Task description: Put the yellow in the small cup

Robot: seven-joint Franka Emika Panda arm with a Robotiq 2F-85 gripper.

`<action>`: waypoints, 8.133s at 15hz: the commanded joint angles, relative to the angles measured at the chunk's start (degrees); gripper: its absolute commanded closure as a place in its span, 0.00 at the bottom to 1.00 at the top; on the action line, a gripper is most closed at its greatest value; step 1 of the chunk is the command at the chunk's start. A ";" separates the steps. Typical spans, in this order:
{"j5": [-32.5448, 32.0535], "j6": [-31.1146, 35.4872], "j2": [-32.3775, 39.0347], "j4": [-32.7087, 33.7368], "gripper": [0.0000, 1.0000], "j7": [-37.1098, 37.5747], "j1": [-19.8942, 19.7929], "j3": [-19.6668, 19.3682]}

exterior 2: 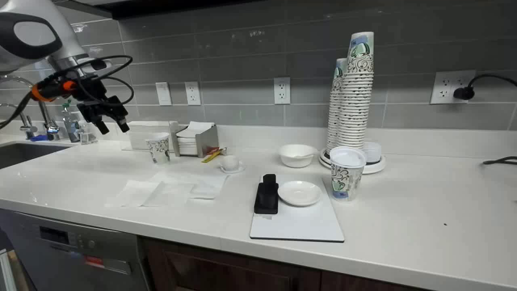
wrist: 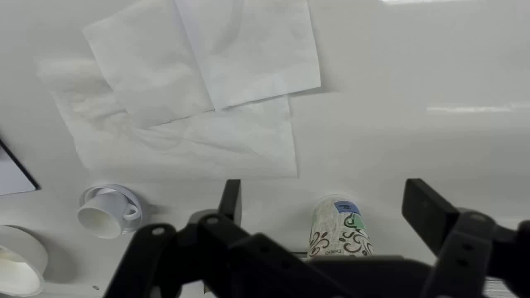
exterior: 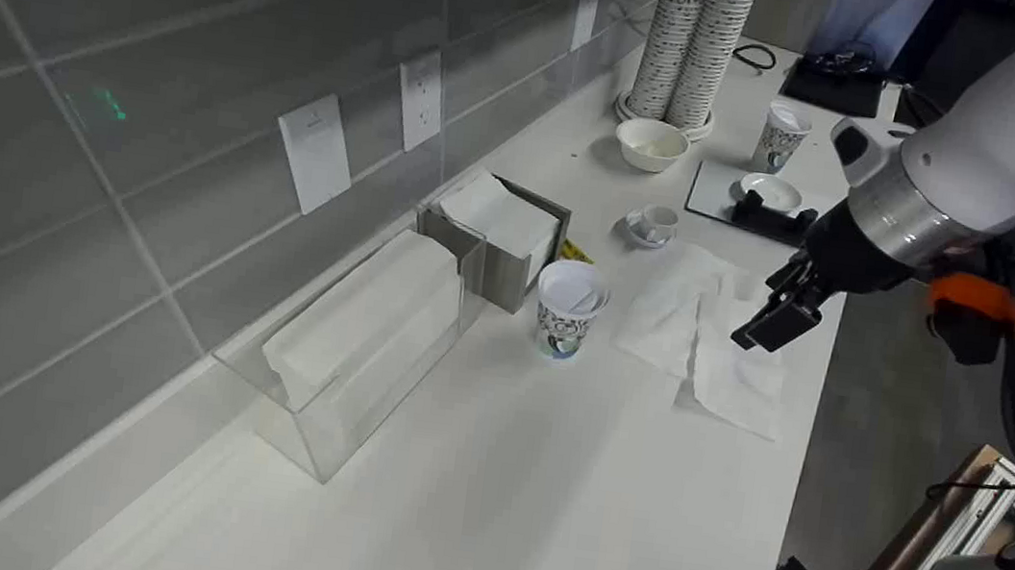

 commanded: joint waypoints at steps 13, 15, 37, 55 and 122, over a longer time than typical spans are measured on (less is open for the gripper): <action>-0.63 -0.19 0.09 0.11 0.00 0.44 0.72 -0.74; -0.63 -0.19 0.09 0.11 0.00 0.44 0.72 -0.74; 1.07 6.63 18.97 17.65 0.00 -1.44 -0.33 -3.85; 38.26 4.52 45.14 40.36 0.00 -38.97 -6.67 -17.55; 27.44 7.82 68.27 55.90 0.93 -29.08 -17.06 -3.65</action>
